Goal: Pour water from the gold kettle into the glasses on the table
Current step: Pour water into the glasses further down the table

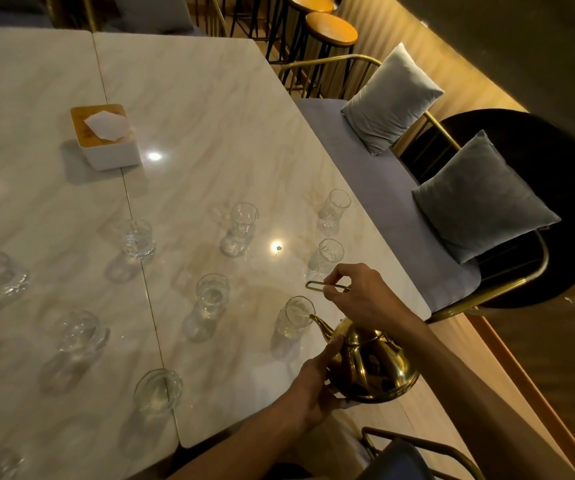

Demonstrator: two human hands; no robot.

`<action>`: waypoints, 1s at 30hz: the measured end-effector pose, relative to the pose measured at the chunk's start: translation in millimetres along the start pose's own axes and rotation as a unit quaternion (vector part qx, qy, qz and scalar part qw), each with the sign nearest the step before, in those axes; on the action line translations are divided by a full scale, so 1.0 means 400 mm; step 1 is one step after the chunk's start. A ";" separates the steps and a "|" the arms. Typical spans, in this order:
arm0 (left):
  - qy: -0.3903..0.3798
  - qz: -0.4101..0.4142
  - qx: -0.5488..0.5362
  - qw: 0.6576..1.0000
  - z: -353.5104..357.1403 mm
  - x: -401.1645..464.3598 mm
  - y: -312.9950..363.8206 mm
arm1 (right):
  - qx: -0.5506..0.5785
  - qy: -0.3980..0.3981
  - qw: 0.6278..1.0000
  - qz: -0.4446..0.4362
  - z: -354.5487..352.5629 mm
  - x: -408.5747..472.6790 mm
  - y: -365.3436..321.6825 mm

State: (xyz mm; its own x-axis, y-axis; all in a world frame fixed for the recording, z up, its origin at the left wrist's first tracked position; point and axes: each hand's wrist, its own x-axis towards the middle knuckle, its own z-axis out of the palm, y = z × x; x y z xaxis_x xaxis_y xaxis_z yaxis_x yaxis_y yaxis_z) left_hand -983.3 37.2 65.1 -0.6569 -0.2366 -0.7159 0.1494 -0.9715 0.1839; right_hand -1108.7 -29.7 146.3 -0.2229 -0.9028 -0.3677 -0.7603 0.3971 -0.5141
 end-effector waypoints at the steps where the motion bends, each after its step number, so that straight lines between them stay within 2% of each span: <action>1: -0.001 -0.001 0.001 1.000 -0.001 0.001 0.000 | 0.001 0.000 1.000 0.000 0.000 -0.002 -0.001; 14: 0.026 0.011 0.042 0.999 0.000 -0.013 0.005 | 0.012 0.013 1.000 0.002 -0.002 -0.020 -0.001; 30: 0.060 0.036 0.125 0.990 0.019 0.032 -0.028 | 0.100 0.074 0.992 -0.022 -0.017 -0.103 0.116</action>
State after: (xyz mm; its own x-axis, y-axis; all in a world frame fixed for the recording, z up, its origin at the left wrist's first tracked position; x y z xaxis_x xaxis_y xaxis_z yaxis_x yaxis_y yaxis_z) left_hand -999.0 45.1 59.2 -0.5561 -0.3196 -0.7672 -0.0049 -0.9219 0.3875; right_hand -1138.8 24.9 142.8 -0.2912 -0.9284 -0.2309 -0.6381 0.3683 -0.6762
